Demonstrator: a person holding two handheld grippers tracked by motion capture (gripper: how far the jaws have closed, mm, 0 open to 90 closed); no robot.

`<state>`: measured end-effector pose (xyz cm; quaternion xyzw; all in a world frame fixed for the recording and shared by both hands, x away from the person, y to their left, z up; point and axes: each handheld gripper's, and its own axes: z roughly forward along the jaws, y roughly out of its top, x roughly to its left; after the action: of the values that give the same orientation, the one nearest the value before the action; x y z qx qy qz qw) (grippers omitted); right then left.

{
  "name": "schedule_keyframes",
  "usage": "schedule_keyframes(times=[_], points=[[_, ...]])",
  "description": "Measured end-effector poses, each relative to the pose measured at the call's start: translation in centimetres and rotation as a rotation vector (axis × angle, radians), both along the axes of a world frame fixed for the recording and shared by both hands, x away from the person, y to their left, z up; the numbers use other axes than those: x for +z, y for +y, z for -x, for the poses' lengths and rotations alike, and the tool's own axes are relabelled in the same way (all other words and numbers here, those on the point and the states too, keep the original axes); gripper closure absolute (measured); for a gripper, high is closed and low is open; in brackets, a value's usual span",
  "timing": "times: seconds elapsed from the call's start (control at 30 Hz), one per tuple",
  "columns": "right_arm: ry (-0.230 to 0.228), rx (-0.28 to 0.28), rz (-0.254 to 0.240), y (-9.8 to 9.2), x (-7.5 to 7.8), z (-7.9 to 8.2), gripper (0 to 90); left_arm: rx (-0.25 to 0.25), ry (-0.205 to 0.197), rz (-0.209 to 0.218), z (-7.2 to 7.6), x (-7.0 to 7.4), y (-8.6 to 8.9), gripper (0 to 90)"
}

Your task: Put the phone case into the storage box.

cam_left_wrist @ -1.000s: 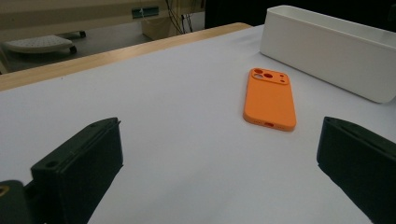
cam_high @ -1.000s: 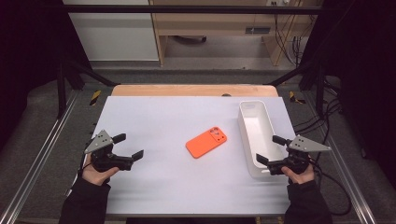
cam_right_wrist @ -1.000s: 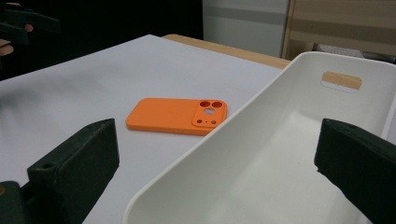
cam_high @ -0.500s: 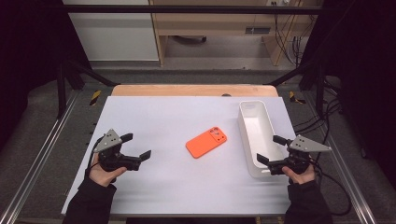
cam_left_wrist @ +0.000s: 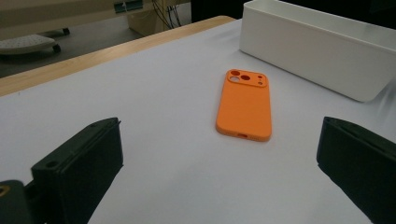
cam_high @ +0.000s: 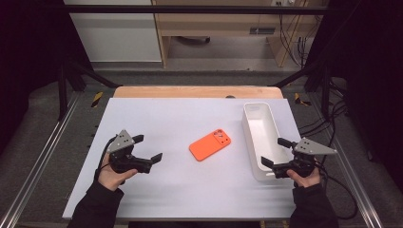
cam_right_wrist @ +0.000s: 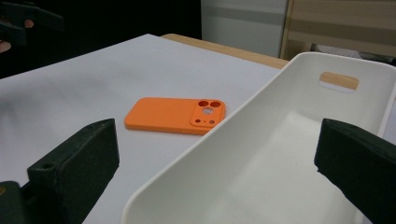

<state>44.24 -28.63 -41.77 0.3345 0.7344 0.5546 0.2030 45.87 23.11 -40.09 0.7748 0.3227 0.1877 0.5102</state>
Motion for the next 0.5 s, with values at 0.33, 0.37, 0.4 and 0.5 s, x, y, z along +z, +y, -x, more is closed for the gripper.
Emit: schedule_keyframes(times=[0.33, 0.37, 0.4, 0.5], points=[[-0.004, 0.001, 0.004, 0.0, 0.0, -0.1, 0.6, -0.024, 0.007, -0.020, -0.7, 0.3, -1.8, 0.0], [-0.003, 0.001, 0.004, 0.0, 0.0, -0.1, 0.6, -0.026, 0.008, -0.021, -0.8, 0.4, -2.0, 0.0], [-0.002, 0.000, 0.002, 0.0, 0.0, 0.0, 0.6, -0.027, 0.009, -0.022, -0.9, 0.4, -2.1, 0.0], [-0.003, -0.003, 0.001, 0.0, 0.0, 0.0, 0.6, -0.033, 0.008, -0.025, -1.1, 0.5, -2.6, 0.0]])
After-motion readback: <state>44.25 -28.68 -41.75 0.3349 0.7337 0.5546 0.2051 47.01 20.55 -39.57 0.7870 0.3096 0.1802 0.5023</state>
